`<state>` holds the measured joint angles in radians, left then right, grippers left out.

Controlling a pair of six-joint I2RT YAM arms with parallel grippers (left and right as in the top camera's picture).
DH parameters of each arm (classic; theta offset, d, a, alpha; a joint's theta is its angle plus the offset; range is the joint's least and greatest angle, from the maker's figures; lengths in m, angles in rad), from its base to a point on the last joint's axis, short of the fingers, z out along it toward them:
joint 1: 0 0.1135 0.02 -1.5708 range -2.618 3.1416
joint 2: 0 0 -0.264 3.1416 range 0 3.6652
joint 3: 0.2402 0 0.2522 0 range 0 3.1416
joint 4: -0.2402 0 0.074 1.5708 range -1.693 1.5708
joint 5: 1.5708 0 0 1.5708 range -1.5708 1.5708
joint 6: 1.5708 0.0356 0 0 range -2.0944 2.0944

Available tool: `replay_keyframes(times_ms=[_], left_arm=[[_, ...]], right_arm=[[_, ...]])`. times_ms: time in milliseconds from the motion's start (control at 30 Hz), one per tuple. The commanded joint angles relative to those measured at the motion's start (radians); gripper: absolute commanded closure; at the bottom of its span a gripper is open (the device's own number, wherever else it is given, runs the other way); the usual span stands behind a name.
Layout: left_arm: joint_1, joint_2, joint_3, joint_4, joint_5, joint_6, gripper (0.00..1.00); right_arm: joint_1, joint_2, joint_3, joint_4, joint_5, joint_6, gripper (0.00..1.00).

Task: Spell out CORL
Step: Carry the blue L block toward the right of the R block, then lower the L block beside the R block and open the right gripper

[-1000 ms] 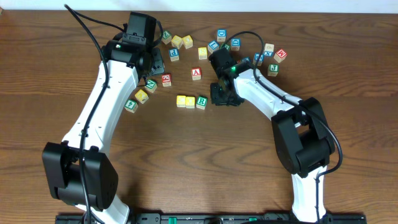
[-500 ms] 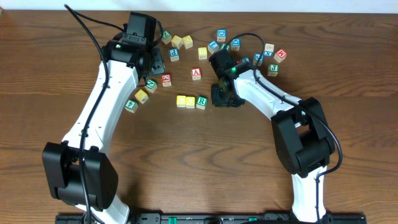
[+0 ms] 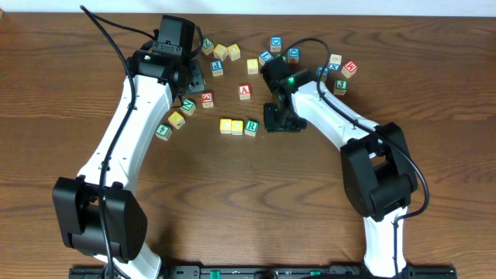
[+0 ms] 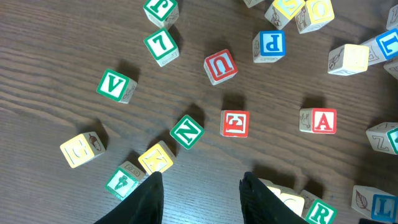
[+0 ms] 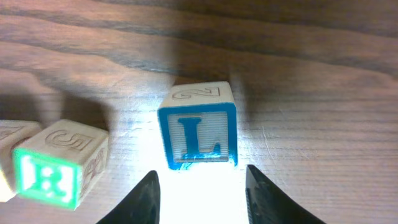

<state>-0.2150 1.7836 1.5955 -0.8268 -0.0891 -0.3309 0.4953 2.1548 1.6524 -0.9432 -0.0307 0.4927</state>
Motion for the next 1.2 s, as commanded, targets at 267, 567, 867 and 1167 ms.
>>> replay_keyframes(times_ms=[267, 567, 867, 1167], left_arm=[[0.003, -0.005, -0.008, -0.003, -0.032, 0.021, 0.6], [0.003, -0.005, -0.008, -0.098, 0.029, 0.02, 0.66], [0.0, 0.013, -0.087, -0.107, 0.176, 0.019, 0.88], [0.0, 0.014, -0.183, -0.041, 0.195, 0.02, 0.92]], right_arm=[[0.018, -0.023, 0.183, -0.115, -0.069, -0.097, 0.69], [0.048, -0.023, 0.191, -0.11, -0.123, -0.105, 0.79], [0.068, -0.023, 0.182, -0.09, -0.103, -0.104, 0.82], [0.069, -0.023, 0.132, -0.058, -0.073, -0.074, 0.89]])
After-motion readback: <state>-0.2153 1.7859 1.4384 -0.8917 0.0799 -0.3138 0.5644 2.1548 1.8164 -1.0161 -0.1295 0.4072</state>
